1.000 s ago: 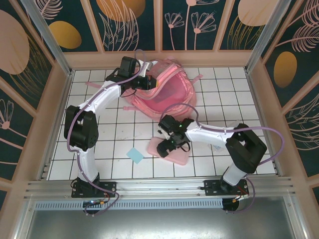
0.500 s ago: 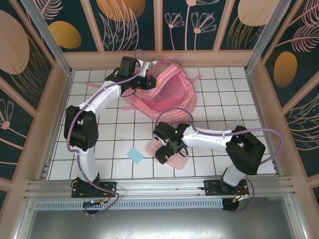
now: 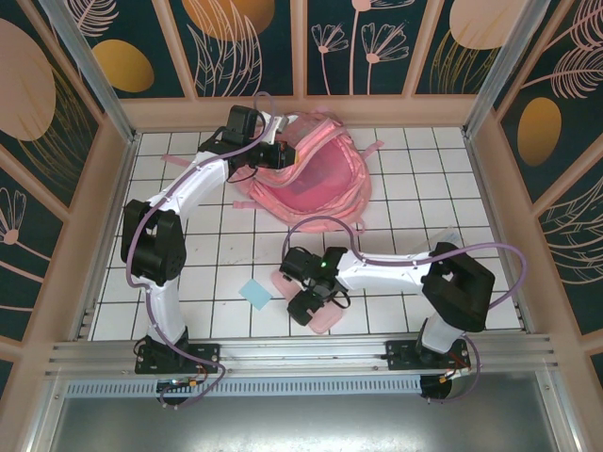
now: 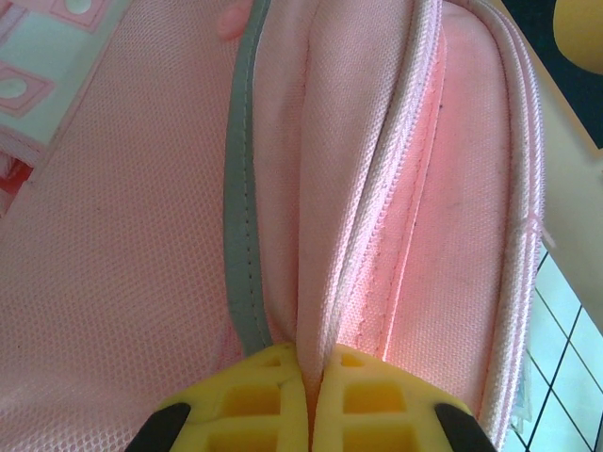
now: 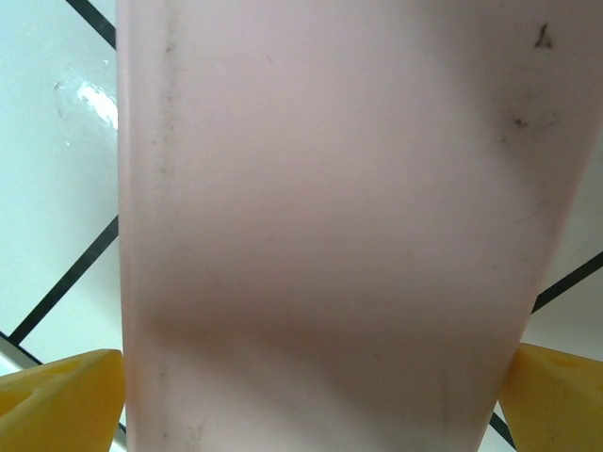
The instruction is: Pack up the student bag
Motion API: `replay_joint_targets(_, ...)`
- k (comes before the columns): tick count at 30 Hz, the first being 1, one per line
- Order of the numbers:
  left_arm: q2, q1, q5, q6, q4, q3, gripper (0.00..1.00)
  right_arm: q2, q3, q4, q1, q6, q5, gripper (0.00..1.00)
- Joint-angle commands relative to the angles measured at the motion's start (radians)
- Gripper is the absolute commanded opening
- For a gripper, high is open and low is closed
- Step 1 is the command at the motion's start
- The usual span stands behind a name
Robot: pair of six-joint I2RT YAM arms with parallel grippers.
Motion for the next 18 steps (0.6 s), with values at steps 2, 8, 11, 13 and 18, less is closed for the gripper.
replay_joint_targets(2,-0.018,0.012,0.02,0.002,0.05,0.046,0.0,0.054,-0.022,-0.005,0.008,0.043,0.058,0.99)
replay_joint_targets(8,-0.024,0.012,0.02,-0.001,0.053,0.04,0.0,0.102,-0.015,0.01,0.02,0.085,0.084,0.99)
replay_joint_targets(11,-0.027,0.012,0.021,-0.002,0.057,0.034,0.0,0.109,-0.019,0.01,0.026,0.091,0.078,0.99)
replay_joint_targets(13,-0.027,0.012,0.019,-0.002,0.058,0.033,0.0,0.092,-0.027,0.021,0.025,0.096,0.065,0.99)
replay_joint_targets(18,-0.033,0.012,0.011,-0.008,0.067,0.03,0.0,0.018,-0.014,0.025,0.008,0.087,0.041,0.94)
